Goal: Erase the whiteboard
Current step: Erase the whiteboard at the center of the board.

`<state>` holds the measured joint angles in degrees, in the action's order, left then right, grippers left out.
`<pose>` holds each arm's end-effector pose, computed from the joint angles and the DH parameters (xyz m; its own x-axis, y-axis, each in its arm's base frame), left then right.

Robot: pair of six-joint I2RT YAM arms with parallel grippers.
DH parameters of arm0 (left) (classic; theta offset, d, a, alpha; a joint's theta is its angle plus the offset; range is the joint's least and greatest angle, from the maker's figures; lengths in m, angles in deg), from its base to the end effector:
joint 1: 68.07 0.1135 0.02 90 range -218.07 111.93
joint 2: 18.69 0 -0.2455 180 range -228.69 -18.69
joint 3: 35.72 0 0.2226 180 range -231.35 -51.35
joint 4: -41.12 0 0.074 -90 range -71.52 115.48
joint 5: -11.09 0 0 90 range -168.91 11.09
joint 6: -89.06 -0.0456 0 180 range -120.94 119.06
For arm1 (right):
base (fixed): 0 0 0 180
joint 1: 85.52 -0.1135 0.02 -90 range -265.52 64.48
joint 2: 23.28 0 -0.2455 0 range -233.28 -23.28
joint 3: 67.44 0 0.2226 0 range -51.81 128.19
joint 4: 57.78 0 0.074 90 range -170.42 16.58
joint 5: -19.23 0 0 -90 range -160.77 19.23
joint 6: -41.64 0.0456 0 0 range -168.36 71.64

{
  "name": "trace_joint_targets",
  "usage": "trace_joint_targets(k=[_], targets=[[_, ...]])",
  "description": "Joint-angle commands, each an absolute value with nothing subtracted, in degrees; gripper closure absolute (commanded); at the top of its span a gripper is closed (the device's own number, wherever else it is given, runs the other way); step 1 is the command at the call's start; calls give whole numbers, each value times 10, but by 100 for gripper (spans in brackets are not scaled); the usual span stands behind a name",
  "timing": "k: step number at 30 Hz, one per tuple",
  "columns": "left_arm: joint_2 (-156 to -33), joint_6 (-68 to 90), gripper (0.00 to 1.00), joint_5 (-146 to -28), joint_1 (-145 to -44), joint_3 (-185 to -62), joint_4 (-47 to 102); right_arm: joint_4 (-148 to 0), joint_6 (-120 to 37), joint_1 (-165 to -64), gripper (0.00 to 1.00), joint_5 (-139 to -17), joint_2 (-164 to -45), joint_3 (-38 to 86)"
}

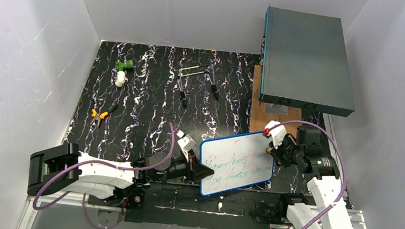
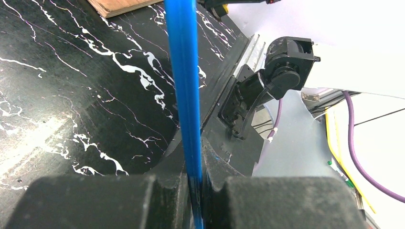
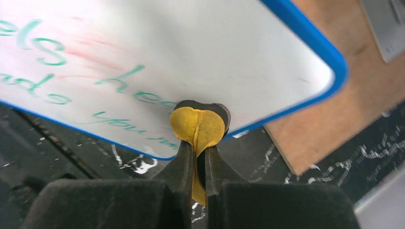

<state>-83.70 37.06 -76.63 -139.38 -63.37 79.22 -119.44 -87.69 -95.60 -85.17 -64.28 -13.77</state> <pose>0.0699 -0.2010 0.2025 -0.5716 -0.2300 -0.7876 0.7384 0.2745 -0.6160 0.1255 0.0338 0.2342 -0.3654 -0.6885 -0.6265 -0.7263 0.6318 -0.2707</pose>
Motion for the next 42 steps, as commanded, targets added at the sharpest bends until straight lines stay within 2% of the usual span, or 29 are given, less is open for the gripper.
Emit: trace_joint_targets(k=[1,8,12,19,28,34,40,42], targets=[[-816,346,100,-819,-1401,-638,834,-1236,-881,-1020,99,-945,-639,-117],[-855,359,100,-822,-1401,-648,864,-1176,-817,-1080,99,-955,-691,-73],[-873,366,100,-825,-1401,-651,880,-1138,-772,-1080,99,-876,-713,-53],[-848,367,100,-818,-1401,-639,867,-1125,-783,-1064,99,-744,-692,-112],[-810,361,100,-808,-1401,-620,854,-1131,-786,-1017,99,-711,-706,-126],[-799,355,100,-807,-1401,-615,845,-1173,-795,-1018,99,-852,-701,-90],[-744,311,100,-798,-1397,-618,762,-1326,-898,-1017,99,-1109,-650,-21],[-707,291,100,-771,-1387,-619,717,-1357,-922,-1004,99,-1161,-638,-14]])
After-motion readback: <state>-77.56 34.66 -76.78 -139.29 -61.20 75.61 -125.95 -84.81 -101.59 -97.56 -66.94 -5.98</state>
